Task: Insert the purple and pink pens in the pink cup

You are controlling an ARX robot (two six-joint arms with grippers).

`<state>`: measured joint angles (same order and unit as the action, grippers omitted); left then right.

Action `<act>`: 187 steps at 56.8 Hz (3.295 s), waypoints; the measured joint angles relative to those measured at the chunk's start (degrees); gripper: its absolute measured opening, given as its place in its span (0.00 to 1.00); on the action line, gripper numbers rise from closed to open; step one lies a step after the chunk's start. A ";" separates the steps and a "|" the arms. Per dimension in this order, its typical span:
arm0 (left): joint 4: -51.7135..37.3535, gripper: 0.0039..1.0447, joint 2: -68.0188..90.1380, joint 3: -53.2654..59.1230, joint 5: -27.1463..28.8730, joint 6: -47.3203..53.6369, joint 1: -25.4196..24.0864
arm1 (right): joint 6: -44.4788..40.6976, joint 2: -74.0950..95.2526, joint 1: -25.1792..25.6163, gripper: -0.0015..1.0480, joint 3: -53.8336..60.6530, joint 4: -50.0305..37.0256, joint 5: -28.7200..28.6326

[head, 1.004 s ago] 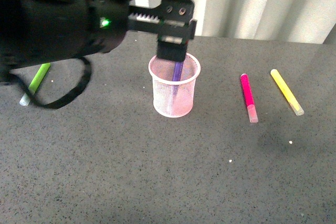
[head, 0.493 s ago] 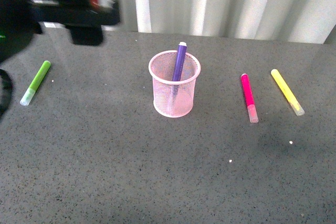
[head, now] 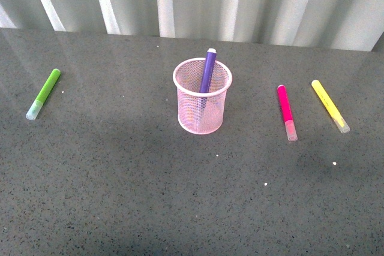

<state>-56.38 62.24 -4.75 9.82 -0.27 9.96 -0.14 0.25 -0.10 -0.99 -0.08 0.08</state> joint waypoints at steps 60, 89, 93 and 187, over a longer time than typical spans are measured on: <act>34.45 0.03 -40.39 3.56 -9.66 0.02 -9.81 | 0.00 0.00 0.00 0.93 0.00 0.00 0.00; 44.46 0.03 -50.51 3.56 -9.66 0.02 -9.81 | 0.00 0.00 0.00 0.93 0.00 -0.02 0.00; 45.20 0.03 -51.28 3.56 -9.66 0.02 -9.81 | 0.00 0.00 0.00 0.93 0.00 0.00 0.00; 56.35 0.94 -62.12 3.56 -9.81 0.04 -9.81 | 6.99 107.56 -7.34 0.93 -52.46 -1.60 4.63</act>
<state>-0.03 0.12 -1.19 0.01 -0.23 0.14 6.85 107.81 -7.44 -53.45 -1.67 4.71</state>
